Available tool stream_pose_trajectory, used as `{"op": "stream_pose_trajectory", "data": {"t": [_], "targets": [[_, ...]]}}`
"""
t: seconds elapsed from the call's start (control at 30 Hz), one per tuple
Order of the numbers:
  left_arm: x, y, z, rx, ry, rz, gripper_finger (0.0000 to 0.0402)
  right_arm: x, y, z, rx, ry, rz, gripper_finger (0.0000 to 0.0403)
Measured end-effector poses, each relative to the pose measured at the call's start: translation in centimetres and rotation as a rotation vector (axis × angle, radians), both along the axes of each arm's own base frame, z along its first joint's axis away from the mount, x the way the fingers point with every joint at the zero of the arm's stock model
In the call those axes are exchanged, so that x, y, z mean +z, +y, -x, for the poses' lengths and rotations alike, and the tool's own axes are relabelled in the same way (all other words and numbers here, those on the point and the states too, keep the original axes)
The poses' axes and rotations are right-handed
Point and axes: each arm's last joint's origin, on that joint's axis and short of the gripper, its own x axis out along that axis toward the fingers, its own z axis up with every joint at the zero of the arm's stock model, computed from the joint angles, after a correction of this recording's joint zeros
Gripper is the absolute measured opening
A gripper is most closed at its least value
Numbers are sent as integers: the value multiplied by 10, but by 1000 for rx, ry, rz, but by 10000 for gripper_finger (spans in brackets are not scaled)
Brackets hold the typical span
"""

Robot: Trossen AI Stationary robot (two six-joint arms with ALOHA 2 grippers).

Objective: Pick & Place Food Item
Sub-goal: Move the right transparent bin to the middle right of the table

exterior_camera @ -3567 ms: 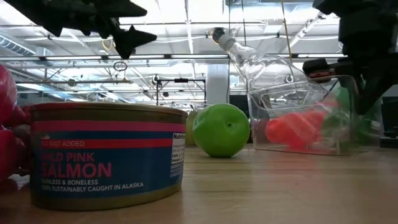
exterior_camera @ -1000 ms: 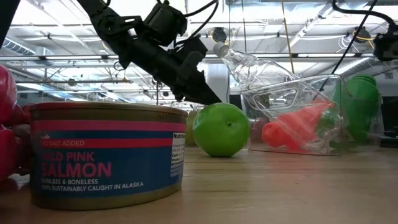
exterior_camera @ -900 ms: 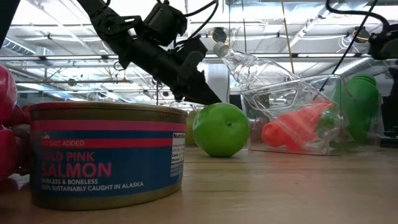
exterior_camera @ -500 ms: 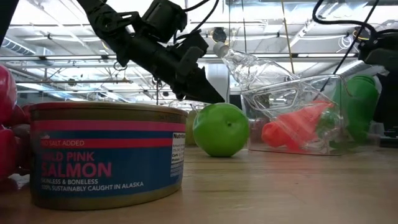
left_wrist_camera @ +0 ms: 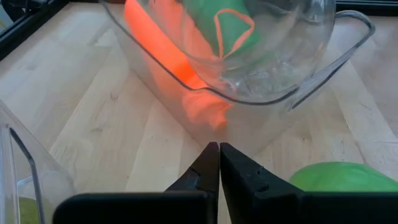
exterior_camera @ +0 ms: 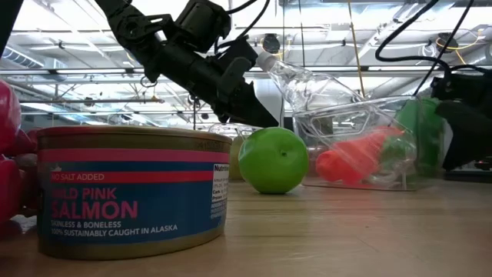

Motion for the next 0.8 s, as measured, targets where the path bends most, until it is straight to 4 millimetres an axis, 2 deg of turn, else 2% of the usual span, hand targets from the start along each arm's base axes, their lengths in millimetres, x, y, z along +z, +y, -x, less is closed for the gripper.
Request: {"op": "stream_pose_trajectory", "data": {"t": [0.3, 0.8], "targets": [[0, 0, 0, -6, 0, -10, 21, 1, -14, -5, 23, 60, 117, 1], [0, -6, 0, -30, 0, -25, 21, 2, -31, -18, 56, 132, 186, 1]]}}
